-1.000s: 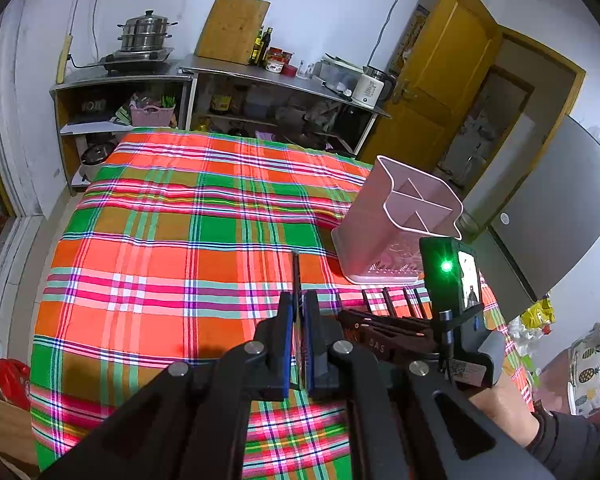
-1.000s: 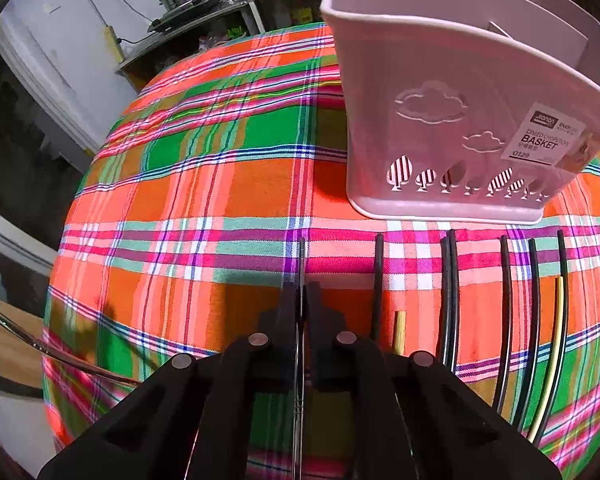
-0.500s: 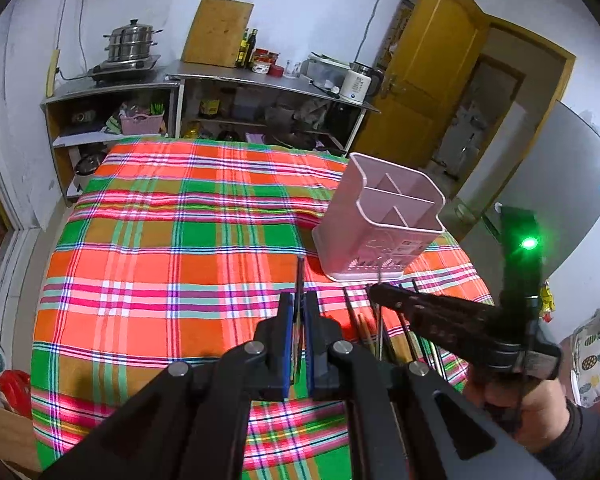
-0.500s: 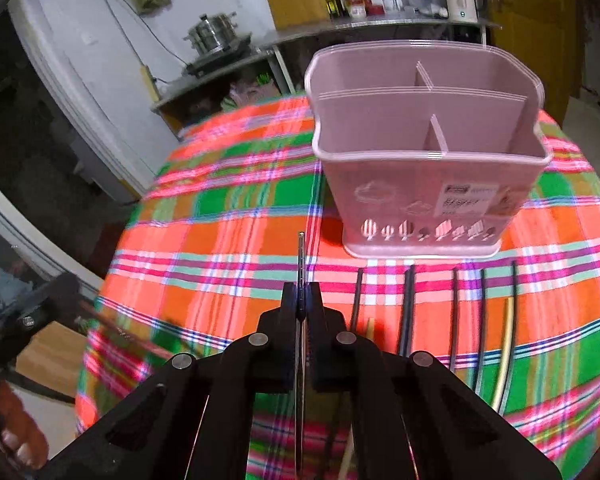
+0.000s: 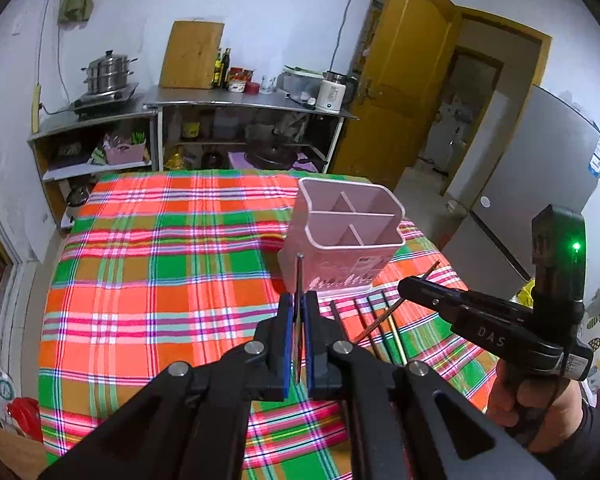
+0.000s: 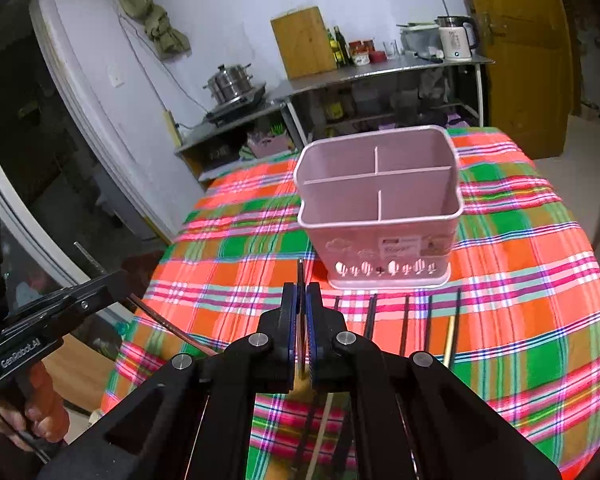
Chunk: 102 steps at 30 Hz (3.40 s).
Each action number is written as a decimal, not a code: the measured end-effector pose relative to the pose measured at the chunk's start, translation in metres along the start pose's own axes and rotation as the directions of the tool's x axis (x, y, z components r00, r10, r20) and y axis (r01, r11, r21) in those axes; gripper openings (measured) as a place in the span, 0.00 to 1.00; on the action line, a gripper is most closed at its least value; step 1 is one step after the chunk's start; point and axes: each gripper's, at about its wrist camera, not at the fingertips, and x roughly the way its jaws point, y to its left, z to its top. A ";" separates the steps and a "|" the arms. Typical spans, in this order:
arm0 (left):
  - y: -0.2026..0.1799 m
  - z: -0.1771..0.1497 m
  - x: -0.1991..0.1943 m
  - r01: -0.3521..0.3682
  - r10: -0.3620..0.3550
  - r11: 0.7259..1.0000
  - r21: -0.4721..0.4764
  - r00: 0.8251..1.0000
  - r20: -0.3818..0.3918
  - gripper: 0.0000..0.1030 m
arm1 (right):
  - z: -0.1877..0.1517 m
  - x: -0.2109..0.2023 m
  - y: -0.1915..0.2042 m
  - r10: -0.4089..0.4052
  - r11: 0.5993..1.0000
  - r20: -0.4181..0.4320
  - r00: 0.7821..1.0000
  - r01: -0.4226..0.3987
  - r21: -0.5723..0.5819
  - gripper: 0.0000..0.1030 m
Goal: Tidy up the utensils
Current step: 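Lift both held metal sticks upright and carry them over the pink basket, then open the left tool over the basket while the right tool opens too, then move both open tools back down to the row of chopsticks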
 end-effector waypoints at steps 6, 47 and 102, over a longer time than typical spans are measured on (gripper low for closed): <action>-0.015 0.018 0.006 0.025 -0.025 1.000 0.018 1.000 -0.007 0.05 | 0.003 -0.011 -0.001 -0.001 1.000 0.044 0.999 0.002 -0.009 0.04; -0.004 0.086 0.121 0.034 -0.033 0.997 -0.064 0.999 0.008 0.14 | 0.068 0.043 -0.057 -0.062 0.995 0.092 0.994 0.055 0.079 0.06; -0.028 -0.094 0.152 -0.032 0.001 0.991 -0.127 0.972 -0.236 0.24 | -0.083 0.042 -0.120 -0.126 0.981 -0.158 0.979 0.147 0.129 0.15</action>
